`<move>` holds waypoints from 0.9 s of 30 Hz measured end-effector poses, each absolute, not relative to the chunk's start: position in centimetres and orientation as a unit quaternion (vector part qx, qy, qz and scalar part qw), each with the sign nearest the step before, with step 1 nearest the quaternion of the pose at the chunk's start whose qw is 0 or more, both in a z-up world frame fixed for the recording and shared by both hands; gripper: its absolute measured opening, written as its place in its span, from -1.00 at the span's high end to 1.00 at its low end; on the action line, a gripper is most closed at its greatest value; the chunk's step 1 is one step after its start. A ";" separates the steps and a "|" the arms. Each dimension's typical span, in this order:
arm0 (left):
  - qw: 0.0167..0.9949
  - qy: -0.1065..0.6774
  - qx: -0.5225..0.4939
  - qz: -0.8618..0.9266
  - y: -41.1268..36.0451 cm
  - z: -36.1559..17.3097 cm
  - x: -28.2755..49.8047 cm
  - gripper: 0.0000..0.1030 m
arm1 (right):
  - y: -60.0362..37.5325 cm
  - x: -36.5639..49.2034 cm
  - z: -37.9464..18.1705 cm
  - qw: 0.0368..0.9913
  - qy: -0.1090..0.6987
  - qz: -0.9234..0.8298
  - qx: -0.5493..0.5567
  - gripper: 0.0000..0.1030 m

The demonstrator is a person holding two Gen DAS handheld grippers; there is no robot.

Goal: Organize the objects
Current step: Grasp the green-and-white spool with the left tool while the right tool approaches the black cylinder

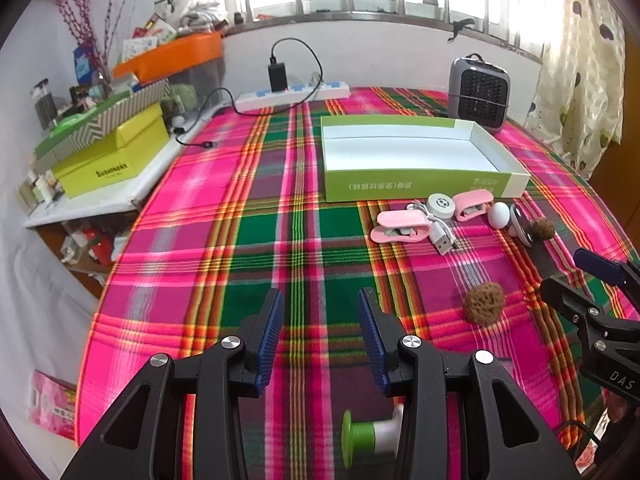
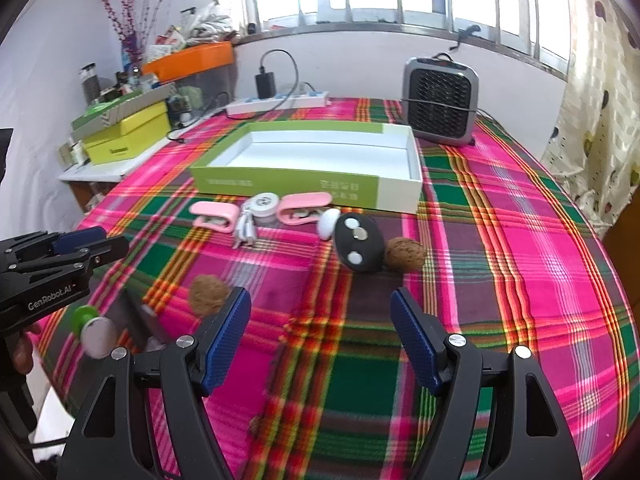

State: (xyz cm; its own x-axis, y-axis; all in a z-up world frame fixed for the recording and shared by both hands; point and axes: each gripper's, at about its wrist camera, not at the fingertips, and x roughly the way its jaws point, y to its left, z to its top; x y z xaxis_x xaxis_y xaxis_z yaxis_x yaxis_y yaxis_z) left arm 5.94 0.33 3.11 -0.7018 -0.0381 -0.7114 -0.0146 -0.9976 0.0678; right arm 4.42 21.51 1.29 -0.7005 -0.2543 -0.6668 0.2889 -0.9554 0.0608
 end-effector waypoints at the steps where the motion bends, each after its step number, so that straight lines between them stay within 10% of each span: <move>1: 0.003 -0.032 0.384 -0.923 0.3 3.2 6.4 0.29 | 21.4 4.7 1.3 0.154 0.024 -0.922 0.355 -0.41; 27: -0.115 0.027 0.385 -0.915 -0.6 2.4 12.6 0.17 | 19.2 8.6 0.9 0.279 0.036 -0.900 0.333 -0.41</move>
State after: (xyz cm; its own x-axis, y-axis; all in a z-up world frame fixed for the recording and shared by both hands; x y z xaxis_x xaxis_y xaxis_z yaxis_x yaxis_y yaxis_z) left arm 12.56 -0.55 2.45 -0.6772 0.2309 -0.6986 -0.1886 -0.9722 -0.1385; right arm 8.56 19.23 0.93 -0.6228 -0.4788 -0.6187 0.5267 -0.8414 0.1210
